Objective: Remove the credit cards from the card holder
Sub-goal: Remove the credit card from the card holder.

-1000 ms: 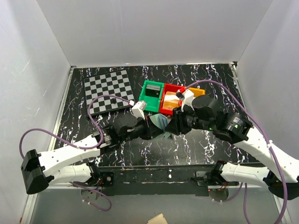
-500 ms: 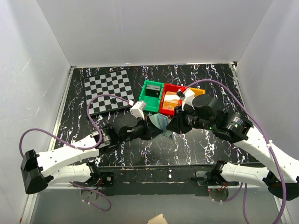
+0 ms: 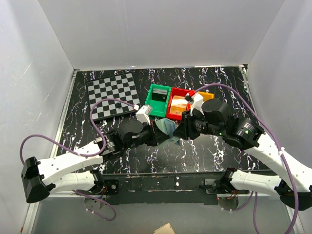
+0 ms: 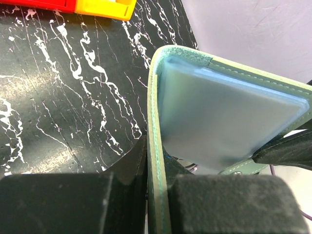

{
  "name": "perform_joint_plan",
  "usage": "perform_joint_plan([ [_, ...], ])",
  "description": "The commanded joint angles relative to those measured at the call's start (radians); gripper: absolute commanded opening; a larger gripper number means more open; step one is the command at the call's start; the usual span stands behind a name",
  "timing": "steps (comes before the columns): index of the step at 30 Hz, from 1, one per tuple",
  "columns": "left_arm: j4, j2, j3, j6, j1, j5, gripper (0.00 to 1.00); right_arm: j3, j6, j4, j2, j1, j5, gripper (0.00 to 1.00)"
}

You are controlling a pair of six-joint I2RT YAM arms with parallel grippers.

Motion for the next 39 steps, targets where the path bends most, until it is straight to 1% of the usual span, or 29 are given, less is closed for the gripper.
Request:
perform_joint_plan([
  [1,0.021,-0.031,0.000,0.003,-0.009,-0.017,0.00,-0.017,0.010,0.063,-0.030,-0.009,-0.031,0.36],
  [3,0.023,-0.030,-0.001,0.000,-0.009,-0.014,0.00,-0.022,0.016,0.069,-0.036,-0.012,-0.031,0.40],
  [6,0.026,-0.027,-0.004,-0.001,-0.009,-0.014,0.00,-0.023,0.016,0.066,-0.041,-0.014,-0.028,0.42],
  [15,0.029,-0.020,-0.007,-0.007,-0.010,-0.011,0.00,-0.040,0.029,0.074,-0.061,-0.030,-0.020,0.42],
  [20,0.032,-0.020,-0.007,-0.004,-0.010,-0.013,0.00,-0.049,0.029,0.076,-0.062,-0.037,-0.029,0.32],
  [22,0.032,-0.020,-0.007,-0.004,-0.012,-0.013,0.00,-0.054,0.032,0.083,-0.067,-0.040,-0.032,0.26],
  [27,0.035,-0.020,-0.006,-0.004,-0.014,-0.013,0.00,-0.049,0.025,0.077,-0.056,-0.043,-0.048,0.17],
  [29,0.038,-0.022,-0.004,-0.001,-0.014,-0.009,0.00,-0.049,0.024,0.074,-0.053,-0.043,-0.051,0.11],
  [30,0.041,-0.020,-0.006,0.000,-0.014,-0.006,0.00,-0.046,0.021,0.073,-0.052,-0.043,-0.051,0.03],
  [31,0.046,-0.023,-0.007,0.003,-0.014,-0.002,0.00,-0.045,0.018,0.068,-0.050,-0.043,-0.051,0.01],
  [32,0.052,-0.026,-0.007,0.005,-0.014,0.004,0.04,-0.038,0.012,0.060,-0.049,-0.043,-0.049,0.01],
  [34,0.101,-0.045,-0.030,0.006,-0.014,0.018,0.36,-0.022,-0.001,0.037,-0.046,-0.043,-0.037,0.01],
  [35,0.128,-0.057,-0.049,0.003,-0.014,0.021,0.49,-0.012,-0.008,0.024,-0.043,-0.043,-0.029,0.01],
  [36,0.174,-0.074,-0.078,-0.006,-0.014,0.026,0.56,-0.006,-0.010,0.014,-0.043,-0.043,-0.026,0.01],
  [37,0.229,-0.094,-0.108,-0.014,-0.014,0.033,0.61,0.000,-0.017,0.010,-0.041,-0.043,-0.026,0.01],
  [39,0.338,-0.128,-0.165,-0.027,-0.014,0.046,0.66,0.001,-0.019,0.005,-0.039,-0.043,-0.034,0.01],
])
